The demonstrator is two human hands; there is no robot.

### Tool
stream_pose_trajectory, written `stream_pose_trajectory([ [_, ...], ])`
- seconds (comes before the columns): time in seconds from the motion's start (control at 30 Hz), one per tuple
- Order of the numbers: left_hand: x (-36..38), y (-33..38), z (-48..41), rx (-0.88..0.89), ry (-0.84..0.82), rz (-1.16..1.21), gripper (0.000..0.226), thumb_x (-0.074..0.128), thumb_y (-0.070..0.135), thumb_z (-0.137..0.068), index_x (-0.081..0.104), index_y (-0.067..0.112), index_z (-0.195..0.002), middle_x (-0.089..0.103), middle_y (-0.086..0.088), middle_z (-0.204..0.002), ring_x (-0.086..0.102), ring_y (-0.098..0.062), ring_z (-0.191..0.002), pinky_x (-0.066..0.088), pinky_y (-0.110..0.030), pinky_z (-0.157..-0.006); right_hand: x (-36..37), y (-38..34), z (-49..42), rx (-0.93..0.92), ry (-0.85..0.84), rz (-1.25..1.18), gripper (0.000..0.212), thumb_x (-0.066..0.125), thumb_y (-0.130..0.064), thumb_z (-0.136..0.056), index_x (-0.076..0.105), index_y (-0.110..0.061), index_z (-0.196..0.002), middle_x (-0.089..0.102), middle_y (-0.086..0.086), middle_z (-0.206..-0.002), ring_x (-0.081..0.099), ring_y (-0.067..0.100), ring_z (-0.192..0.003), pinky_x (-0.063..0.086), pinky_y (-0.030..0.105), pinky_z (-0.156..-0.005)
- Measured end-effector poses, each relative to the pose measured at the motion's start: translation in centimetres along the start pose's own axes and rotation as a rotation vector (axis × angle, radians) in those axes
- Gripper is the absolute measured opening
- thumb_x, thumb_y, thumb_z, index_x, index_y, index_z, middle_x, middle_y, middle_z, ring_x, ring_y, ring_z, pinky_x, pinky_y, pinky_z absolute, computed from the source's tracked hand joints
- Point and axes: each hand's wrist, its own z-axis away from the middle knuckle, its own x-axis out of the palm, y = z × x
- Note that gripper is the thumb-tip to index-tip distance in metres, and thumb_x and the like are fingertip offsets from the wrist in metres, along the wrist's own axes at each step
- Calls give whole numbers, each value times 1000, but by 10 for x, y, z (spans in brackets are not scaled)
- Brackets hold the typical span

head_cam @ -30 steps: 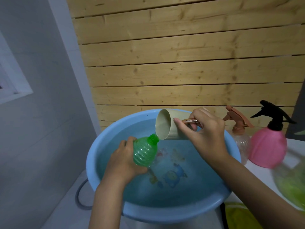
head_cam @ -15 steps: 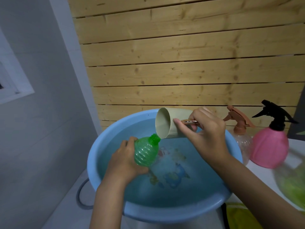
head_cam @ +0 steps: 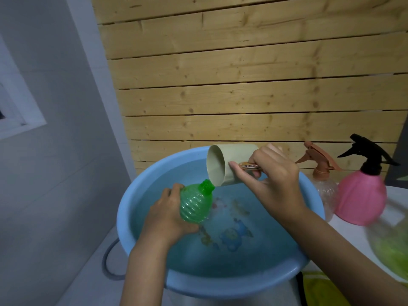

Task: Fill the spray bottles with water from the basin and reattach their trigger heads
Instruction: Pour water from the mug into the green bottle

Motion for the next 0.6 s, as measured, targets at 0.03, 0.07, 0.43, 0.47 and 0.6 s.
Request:
stream_pose_trajectory([
  [0.03, 0, 0, 0, 1, -1, -4, 74, 81, 35, -62, 39, 28, -122, 45, 5, -117, 54, -23, -107, 44, -31, -85, 0, 0, 0, -8, 1, 2, 43, 76, -13, -81, 42, -6, -56, 41, 3, -56, 34, 18, -58, 27, 26, -62],
  [0.07, 0, 0, 0, 2, 0, -7, 74, 81, 35, -62, 39, 28, -123, 45, 5, -117, 54, -23, -108, 44, -31, -85, 1, 0, 0, -17, 2, 5, 43, 76, -13, -81, 42, -6, -56, 40, 3, -56, 33, 18, -58, 27, 25, -62],
  [0.43, 1, 0, 0, -5, 4, -1, 71, 80, 34, -63, 40, 27, -120, 46, 5, -116, 55, -24, -105, 45, -31, -83, 0, -7, -2, -166, 3, 54, 38, 75, -11, -83, 46, -7, -58, 29, -6, -67, 23, 12, -67, 23, 24, -68],
  [0.47, 1, 0, 0, -4, 3, 1, 71, 80, 34, -63, 39, 28, -120, 46, 5, -116, 55, -23, -105, 45, -31, -83, 0, -8, -2, -183, 4, 62, 37, 74, -11, -83, 47, -6, -58, 29, -6, -67, 22, 11, -69, 22, 24, -69],
  [0.6, 1, 0, 0, -4, 1, 1, 72, 81, 34, -63, 39, 27, -121, 46, 4, -117, 55, -24, -106, 45, -32, -84, 1, -9, -2, -234, -3, 98, 36, 73, -11, -85, 50, -4, -58, 41, 4, -59, 30, 18, -63, 23, 25, -70],
])
